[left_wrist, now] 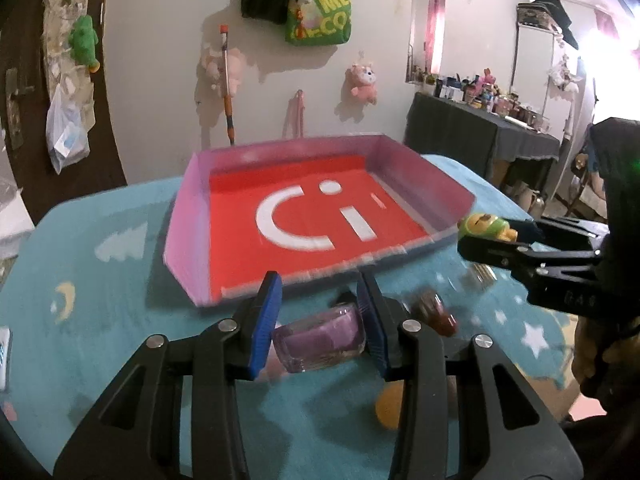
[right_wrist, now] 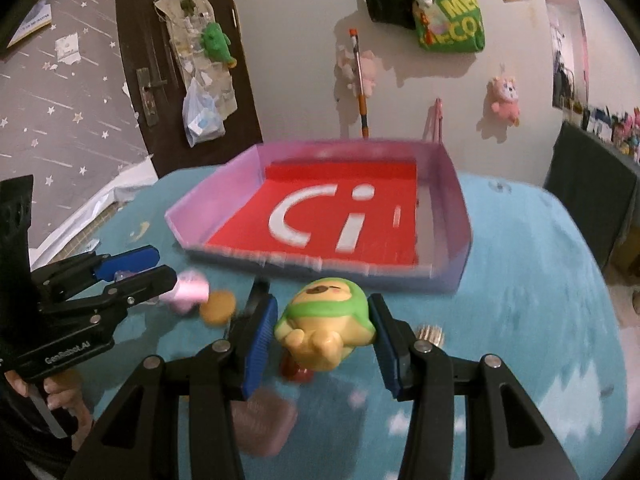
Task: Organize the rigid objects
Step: 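Close the right tool on the toy while the left tool grasps the nail polish bottle, then carry the toy into the pink box with the right tool while the left tool drops the polish in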
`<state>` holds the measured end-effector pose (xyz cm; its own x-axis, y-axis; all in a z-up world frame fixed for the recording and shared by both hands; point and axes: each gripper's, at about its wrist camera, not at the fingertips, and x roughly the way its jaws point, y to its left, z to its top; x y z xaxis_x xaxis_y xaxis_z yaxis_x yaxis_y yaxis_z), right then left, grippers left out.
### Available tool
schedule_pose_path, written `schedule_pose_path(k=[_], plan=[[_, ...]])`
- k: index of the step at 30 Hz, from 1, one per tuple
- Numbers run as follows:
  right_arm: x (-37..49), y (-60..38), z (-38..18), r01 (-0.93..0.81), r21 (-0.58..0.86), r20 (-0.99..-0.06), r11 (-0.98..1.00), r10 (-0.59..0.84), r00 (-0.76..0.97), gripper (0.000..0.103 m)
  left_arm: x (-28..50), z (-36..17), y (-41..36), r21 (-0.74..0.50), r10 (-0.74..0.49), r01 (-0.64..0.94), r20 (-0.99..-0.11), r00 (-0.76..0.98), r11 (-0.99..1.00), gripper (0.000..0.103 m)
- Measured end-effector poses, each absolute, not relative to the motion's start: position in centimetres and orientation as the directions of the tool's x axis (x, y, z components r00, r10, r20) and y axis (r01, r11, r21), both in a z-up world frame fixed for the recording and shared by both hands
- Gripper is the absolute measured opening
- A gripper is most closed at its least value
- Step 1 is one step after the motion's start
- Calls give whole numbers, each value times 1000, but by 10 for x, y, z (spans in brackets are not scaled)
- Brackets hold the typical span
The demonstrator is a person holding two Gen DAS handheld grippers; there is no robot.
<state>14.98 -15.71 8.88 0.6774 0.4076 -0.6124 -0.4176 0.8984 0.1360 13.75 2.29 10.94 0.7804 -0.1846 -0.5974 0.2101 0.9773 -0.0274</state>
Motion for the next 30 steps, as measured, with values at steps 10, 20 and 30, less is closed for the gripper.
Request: schedule_pose_path(k=[10, 20, 30], plan=[[238, -142, 98, -424, 44, -665, 905, 343, 663, 49, 226, 100, 32, 28, -127, 203, -695, 708, 979, 35], [281, -127, 74, -451, -66, -788, 890, 231, 571, 49, 261, 87, 37, 72, -91, 220, -754, 651, 973, 35], [296, -119, 57, -485, -173, -844, 857, 125, 522, 49, 282, 68, 35, 120, -39, 224, -802, 596, 967, 35]])
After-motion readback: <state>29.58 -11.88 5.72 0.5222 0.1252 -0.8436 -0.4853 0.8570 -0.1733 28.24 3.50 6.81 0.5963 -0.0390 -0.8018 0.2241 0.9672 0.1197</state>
